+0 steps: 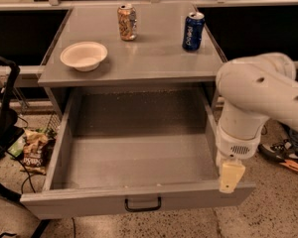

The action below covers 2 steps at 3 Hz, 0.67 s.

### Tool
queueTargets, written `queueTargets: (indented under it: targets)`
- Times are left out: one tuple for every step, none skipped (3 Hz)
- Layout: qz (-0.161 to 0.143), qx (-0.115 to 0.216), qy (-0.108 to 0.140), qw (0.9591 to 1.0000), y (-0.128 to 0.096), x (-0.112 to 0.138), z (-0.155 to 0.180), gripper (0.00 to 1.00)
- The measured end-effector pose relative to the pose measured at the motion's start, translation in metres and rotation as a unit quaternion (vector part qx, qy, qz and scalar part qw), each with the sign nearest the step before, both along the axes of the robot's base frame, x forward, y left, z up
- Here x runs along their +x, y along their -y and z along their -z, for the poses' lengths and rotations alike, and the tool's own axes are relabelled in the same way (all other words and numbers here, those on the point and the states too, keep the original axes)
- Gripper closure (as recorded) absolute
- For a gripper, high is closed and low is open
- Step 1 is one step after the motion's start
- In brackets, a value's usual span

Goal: Open top drawer

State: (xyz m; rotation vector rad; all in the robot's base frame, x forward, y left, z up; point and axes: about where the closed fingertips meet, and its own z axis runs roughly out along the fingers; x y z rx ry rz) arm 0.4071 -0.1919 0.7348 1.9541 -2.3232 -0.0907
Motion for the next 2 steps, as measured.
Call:
queueTargets:
  targets:
    - [-0.009, 0.012, 0.040, 0.9991, 0.016, 0.009, -0.073, 0.00]
    - [-0.027, 0.033, 0.077, 0.9961, 0.030, 0.016, -0.118, 0.00]
